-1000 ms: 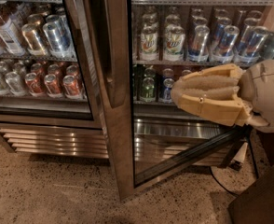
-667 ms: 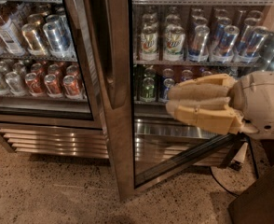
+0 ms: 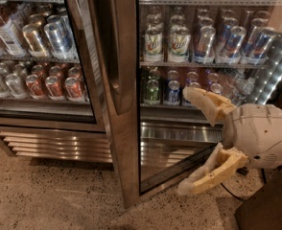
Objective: Open right fridge door
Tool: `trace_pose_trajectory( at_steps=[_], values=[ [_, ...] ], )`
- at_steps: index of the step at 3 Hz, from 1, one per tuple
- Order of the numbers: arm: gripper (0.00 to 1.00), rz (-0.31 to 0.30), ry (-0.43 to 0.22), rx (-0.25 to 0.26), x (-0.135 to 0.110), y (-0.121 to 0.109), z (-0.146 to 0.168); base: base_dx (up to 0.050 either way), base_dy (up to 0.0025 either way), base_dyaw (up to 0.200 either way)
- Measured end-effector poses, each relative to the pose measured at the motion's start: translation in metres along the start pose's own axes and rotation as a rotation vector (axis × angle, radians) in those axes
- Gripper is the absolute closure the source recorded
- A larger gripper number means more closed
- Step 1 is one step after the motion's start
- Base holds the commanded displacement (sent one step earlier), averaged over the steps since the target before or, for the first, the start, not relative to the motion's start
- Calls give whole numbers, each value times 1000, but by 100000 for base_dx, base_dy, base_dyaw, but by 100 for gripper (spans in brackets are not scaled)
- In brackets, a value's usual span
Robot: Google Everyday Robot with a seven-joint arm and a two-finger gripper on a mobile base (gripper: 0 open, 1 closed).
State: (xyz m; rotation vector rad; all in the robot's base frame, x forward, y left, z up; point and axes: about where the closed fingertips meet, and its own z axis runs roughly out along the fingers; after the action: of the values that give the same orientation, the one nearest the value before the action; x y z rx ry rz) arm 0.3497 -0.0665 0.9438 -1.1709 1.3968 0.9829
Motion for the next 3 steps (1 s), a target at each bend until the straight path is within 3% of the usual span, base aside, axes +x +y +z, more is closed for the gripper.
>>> trace_pose_trajectory(
  at_steps=[1, 3],
  values=[
    [0, 0, 0, 0, 0, 0, 0, 0, 0, 0],
    [42, 0, 0, 0, 0, 0, 0, 0, 0, 0]
  ],
)
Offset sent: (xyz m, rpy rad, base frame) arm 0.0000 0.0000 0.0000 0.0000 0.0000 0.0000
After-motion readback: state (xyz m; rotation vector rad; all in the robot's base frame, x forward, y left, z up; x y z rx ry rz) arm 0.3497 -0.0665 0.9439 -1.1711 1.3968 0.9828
